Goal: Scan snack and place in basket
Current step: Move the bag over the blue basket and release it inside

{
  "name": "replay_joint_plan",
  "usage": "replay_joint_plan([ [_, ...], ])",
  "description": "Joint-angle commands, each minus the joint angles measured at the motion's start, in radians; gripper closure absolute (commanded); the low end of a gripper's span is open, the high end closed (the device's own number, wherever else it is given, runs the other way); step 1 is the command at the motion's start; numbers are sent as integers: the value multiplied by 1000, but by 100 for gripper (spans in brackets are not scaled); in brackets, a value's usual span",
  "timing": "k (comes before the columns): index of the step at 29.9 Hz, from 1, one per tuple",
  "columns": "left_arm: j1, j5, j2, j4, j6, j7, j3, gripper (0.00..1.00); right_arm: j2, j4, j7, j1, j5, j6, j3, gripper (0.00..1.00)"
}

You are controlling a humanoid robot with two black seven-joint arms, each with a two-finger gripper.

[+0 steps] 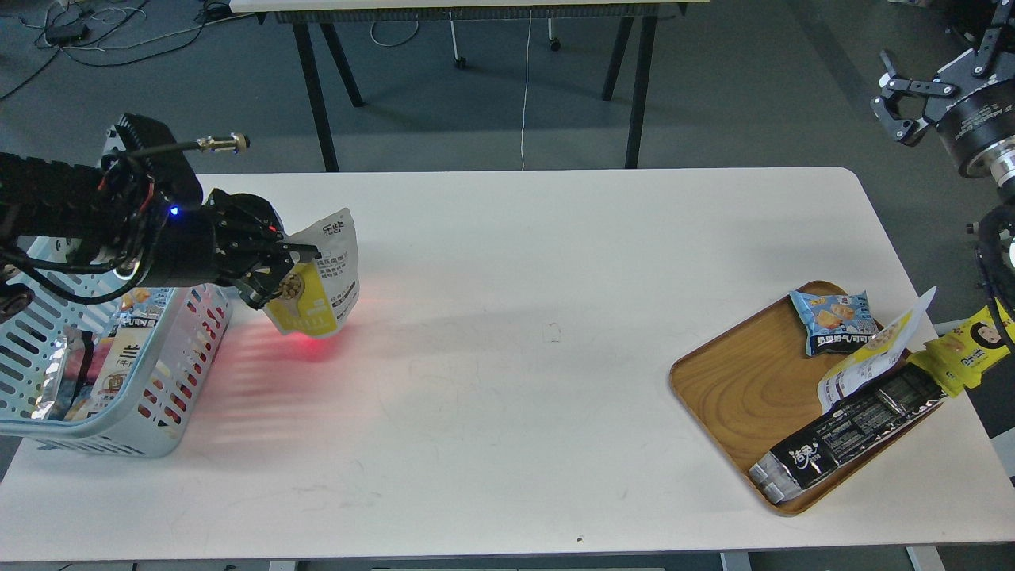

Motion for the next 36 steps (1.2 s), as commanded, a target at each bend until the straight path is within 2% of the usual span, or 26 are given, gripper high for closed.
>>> replay_joint_plan([
  [1,1,0,-4,2,0,0,2,100,-4,2,0,-1,-1,0,4,2],
  [13,-2,0,22,-13,0,0,-27,100,-4,2,0,-1,-1,6,4,2],
  [17,-2,0,93,-13,0,0,-136,100,-4,2,0,0,-1,6,4,2],
  [23,-2,-189,275,2,0,0,-153,99,-4,2,0,0,-1,6,4,2],
  [29,0,-270,378,128,0,0,-118,98,-1,1,0,0,-4,8,2,2],
  [32,0,-267,383,201,0,0,-52,98,6,1,0,-1,-6,8,2,2],
  [36,0,-267,384,241,0,0,61,98,9,1,0,-5,-6,8,2,2],
])
